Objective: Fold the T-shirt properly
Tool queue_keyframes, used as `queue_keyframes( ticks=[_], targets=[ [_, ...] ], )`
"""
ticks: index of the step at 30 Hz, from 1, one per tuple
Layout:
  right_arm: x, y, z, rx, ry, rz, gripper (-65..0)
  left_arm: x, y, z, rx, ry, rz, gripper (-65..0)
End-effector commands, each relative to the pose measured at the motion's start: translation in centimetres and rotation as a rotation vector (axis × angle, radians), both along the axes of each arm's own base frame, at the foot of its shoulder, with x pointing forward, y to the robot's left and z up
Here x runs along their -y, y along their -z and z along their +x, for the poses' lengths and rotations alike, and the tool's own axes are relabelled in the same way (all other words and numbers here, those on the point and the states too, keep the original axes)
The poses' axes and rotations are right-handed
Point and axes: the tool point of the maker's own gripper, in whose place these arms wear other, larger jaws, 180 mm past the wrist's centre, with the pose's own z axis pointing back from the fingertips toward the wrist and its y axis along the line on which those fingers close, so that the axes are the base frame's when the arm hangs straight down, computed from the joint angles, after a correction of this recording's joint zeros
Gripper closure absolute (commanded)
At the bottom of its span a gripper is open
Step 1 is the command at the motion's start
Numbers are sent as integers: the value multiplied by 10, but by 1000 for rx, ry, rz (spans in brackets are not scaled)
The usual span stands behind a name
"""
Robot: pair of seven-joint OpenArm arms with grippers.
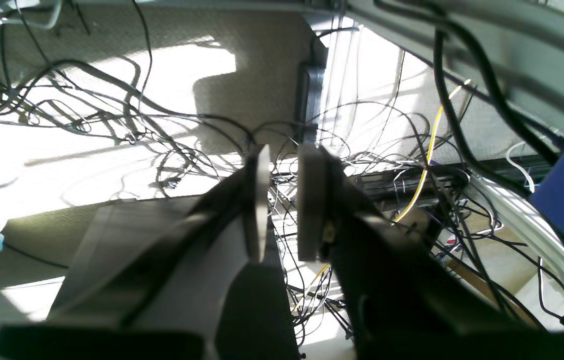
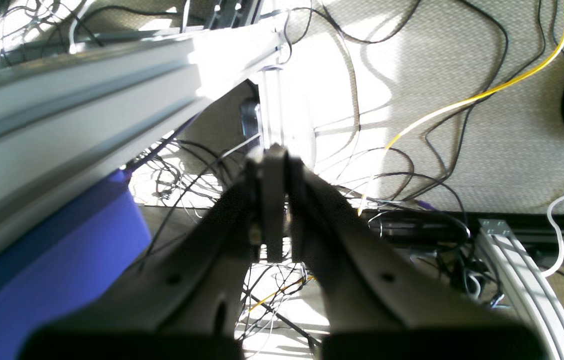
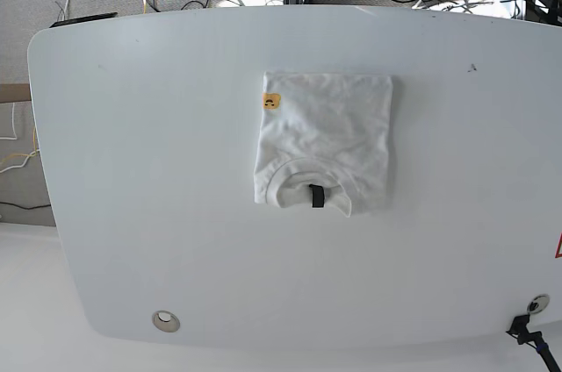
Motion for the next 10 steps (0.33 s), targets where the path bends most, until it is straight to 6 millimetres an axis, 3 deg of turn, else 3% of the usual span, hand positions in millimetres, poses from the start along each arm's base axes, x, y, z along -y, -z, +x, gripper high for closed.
queue_keyframes(
  ticks=[1,7,10],
  targets=[
    [-1,0,-6,-10,0,7,0,-7,0,-12,-25,1,22,-79],
    [-3,0,3,1,0,11,0,9,2,5,4,-3,-2,-79],
    [-3,0,2,-2,1,11,0,14,2,3,0,-7,-10,-79]
  ],
)
